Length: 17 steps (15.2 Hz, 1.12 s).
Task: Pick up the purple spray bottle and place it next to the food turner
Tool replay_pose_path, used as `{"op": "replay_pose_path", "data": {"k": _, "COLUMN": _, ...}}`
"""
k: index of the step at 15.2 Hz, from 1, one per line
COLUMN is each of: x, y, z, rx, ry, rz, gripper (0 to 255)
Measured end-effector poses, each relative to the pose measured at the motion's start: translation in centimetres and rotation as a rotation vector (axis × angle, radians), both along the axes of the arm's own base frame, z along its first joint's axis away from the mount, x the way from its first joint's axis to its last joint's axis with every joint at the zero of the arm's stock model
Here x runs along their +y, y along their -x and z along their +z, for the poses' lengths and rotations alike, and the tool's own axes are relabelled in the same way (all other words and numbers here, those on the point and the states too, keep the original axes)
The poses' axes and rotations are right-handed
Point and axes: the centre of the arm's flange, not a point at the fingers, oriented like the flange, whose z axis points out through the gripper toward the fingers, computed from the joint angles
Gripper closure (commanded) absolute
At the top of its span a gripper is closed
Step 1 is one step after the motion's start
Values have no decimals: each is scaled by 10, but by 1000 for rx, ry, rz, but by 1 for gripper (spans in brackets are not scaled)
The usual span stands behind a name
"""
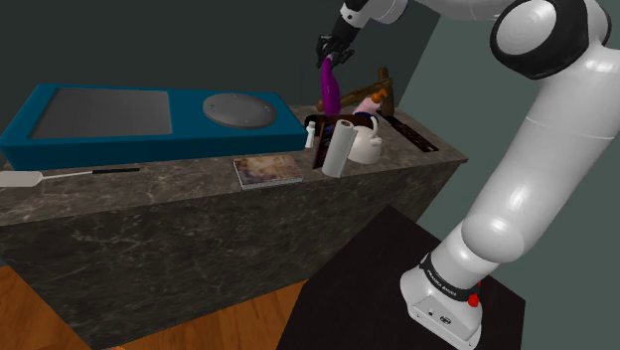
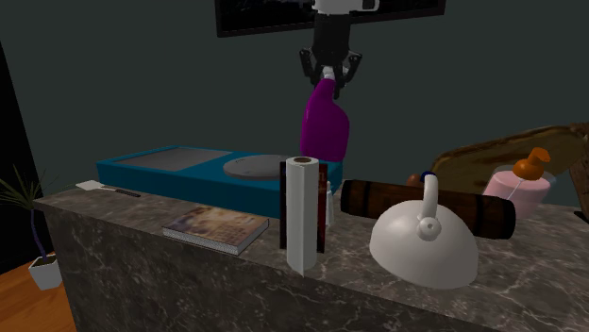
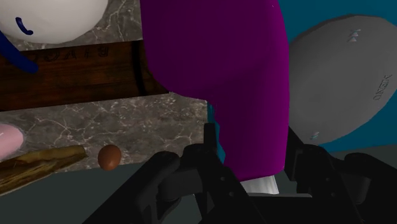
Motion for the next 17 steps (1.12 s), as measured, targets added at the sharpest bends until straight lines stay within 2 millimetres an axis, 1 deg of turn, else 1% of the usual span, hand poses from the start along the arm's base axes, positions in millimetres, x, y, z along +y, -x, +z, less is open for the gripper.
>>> {"op": "replay_pose_path", "data": {"k": 11, "x": -2, "y": -1, "z": 57, "rx": 0, "ry": 0, "rz": 0, "gripper": 255}}
{"op": "replay_pose_path", "data": {"k": 17, "x": 1, "y": -1, "z": 90, "rx": 0, "ry": 0, "rz": 0, "gripper": 255}}
